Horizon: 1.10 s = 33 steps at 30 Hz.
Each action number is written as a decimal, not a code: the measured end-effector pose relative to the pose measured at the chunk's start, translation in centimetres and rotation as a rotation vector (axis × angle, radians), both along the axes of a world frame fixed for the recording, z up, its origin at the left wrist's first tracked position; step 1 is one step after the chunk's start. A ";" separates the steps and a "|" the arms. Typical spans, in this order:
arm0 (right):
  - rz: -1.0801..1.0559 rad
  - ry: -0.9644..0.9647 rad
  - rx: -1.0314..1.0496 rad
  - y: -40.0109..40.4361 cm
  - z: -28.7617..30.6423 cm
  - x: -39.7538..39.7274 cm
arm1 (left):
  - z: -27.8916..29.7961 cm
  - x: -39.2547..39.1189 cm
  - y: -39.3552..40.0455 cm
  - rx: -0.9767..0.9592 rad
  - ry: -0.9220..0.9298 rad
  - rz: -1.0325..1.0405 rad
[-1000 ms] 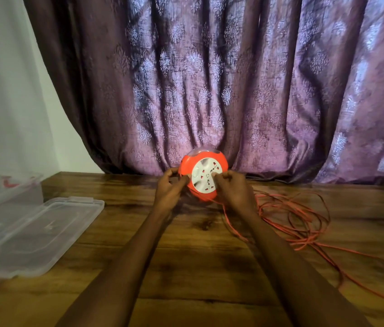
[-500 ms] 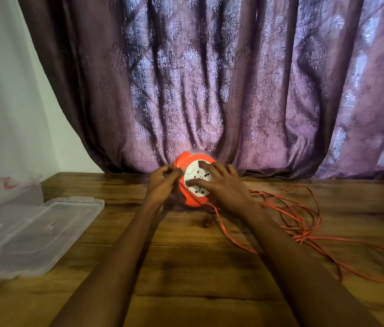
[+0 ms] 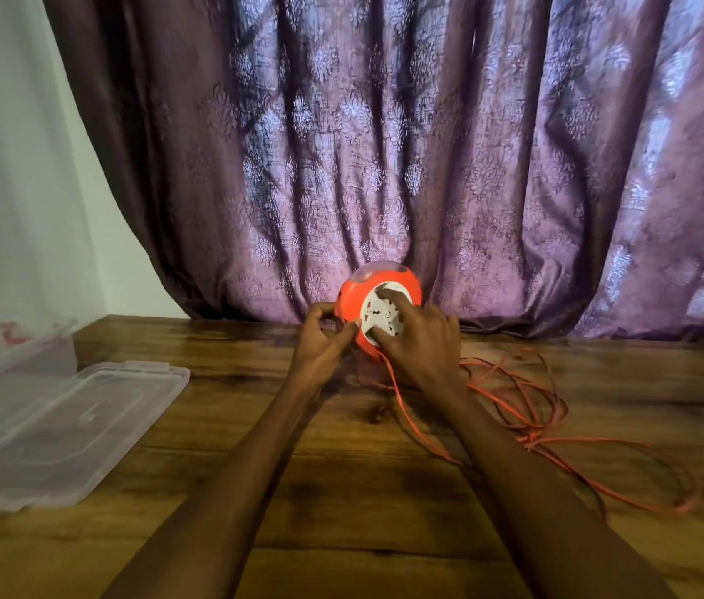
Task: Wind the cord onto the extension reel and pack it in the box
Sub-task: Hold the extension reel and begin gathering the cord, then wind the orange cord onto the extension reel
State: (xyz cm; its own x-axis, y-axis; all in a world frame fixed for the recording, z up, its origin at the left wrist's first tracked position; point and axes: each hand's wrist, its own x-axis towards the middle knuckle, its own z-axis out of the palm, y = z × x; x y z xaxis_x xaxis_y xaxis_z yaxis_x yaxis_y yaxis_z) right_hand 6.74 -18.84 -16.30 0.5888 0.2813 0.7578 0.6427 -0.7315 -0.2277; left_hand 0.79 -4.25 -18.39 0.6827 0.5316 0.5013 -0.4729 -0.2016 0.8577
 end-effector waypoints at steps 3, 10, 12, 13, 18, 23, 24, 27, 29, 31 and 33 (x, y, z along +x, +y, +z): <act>0.098 0.472 0.389 1.1 0.7 -0.7 | -0.5 0.1 -1.0 -0.044 -0.032 -0.028; 0.414 1.118 1.075 1.7 1.5 -0.9 | -1.2 0.4 -0.8 -0.130 -0.027 -0.129; 0.484 1.100 1.007 1.4 1.6 -0.8 | -1.1 0.5 -0.4 -0.206 -0.014 -0.123; 0.525 1.082 0.969 1.5 1.5 -0.8 | -1.1 0.4 -0.1 -0.257 -0.008 -0.122; 0.506 0.748 0.754 2.0 0.1 -1.0 | -0.5 -0.5 1.0 -0.431 -0.015 -0.160; 0.509 0.605 0.202 1.2 -1.6 -2.0 | -0.1 -1.0 1.8 -0.551 -0.049 -0.114; 0.487 0.580 0.090 1.2 -1.8 -2.4 | 0.0 -1.0 2.0 -0.563 -0.057 -0.109; 0.368 0.435 -0.085 1.3 -1.7 -2.3 | 0.0 -1.0 2.4 -0.553 -0.058 -0.100; 0.320 0.440 -0.063 1.4 -1.4 -2.2 | 0.0 -0.8 2.5 -0.556 -0.079 -0.096; 0.280 0.490 -0.013 1.3 -1.2 -2.0 | -0.1 -0.6 2.6 -0.559 -0.112 -0.083; 0.228 0.514 -0.017 1.0 -1.2 -1.6 | -0.3 -0.4 2.8 -0.561 -0.112 -0.080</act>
